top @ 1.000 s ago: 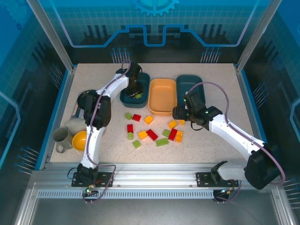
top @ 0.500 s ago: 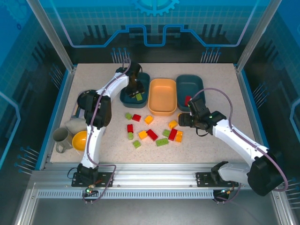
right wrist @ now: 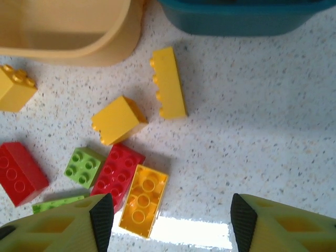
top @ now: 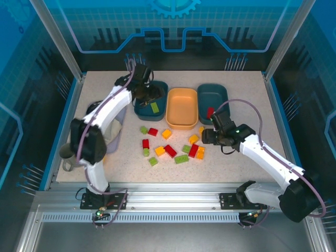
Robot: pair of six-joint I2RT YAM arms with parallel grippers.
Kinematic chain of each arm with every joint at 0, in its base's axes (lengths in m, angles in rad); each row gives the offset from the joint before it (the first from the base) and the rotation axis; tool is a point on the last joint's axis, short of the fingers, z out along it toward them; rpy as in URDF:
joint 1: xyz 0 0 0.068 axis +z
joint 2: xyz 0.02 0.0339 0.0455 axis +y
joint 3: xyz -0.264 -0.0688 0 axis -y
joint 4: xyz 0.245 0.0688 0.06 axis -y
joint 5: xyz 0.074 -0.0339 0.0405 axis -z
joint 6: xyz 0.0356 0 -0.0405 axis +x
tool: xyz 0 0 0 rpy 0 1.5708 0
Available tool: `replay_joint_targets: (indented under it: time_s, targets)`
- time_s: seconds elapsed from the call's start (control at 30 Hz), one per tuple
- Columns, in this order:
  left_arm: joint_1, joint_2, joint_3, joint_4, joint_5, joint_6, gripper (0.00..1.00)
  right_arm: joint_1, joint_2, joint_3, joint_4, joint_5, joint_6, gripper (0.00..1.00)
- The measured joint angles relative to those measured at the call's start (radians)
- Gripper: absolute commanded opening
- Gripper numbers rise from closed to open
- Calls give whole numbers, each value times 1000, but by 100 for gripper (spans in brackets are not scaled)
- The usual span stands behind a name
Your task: Sort the legos into containers by color
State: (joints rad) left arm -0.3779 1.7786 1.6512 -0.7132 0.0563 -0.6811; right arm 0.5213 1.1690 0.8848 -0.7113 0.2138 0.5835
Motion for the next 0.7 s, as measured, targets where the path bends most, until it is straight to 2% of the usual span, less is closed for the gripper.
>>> replay_joint_targets:
  time_s: [0.2,0.37,0.7]
  targets:
    - [-163,-404,-425,131,43,-47,74,23,31,-8,21,13,30,65]
    - [-193,-597,-702,147,29,-127,77,7,106,-6,58,15,18,64]
    - [-169,-659,-705,87,-61,-178,74,35,116,13,68,26,3,63]
